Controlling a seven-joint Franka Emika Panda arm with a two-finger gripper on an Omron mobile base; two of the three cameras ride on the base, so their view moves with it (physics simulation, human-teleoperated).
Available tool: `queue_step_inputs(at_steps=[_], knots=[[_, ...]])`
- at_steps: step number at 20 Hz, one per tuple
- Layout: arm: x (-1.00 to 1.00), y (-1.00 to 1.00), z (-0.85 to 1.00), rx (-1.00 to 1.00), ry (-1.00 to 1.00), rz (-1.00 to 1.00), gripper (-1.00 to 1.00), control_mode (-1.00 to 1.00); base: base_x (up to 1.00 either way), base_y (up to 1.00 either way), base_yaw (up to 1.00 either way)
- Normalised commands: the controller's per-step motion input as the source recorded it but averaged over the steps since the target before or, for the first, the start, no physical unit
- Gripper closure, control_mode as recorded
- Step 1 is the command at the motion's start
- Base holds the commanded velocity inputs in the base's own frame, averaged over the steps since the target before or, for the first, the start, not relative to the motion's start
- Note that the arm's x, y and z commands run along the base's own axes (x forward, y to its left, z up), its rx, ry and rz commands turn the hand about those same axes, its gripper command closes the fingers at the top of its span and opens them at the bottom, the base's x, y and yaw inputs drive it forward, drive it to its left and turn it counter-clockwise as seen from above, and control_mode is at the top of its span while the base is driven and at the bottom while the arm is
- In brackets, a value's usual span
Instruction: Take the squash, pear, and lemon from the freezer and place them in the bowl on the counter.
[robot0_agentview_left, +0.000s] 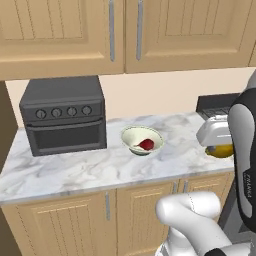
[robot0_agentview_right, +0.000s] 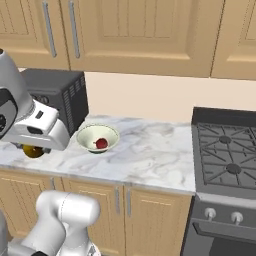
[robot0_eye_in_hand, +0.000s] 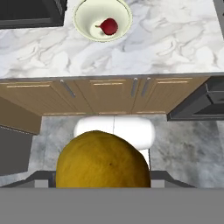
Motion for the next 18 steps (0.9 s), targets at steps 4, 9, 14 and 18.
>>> queue_step_inputs(at_steps=[4, 9, 14, 18], knots=[[0.00, 0.00, 0.00, 0.00, 0.00, 0.00, 1.00, 1.00, 0.33, 0.05, -0.02], [0.00, 0.00, 0.00, 0.00, 0.00, 0.00, 1.00, 1.00, 0.38, 0.13, -0.04], [0.00, 0.00, 0.00, 0.00, 0.00, 0.00, 1.00, 1.00, 0.46, 0.11, -0.05], [0.00, 0.00, 0.00, 0.00, 0.00, 0.00, 1.00, 1.00, 0.54, 0.12, 0.00]])
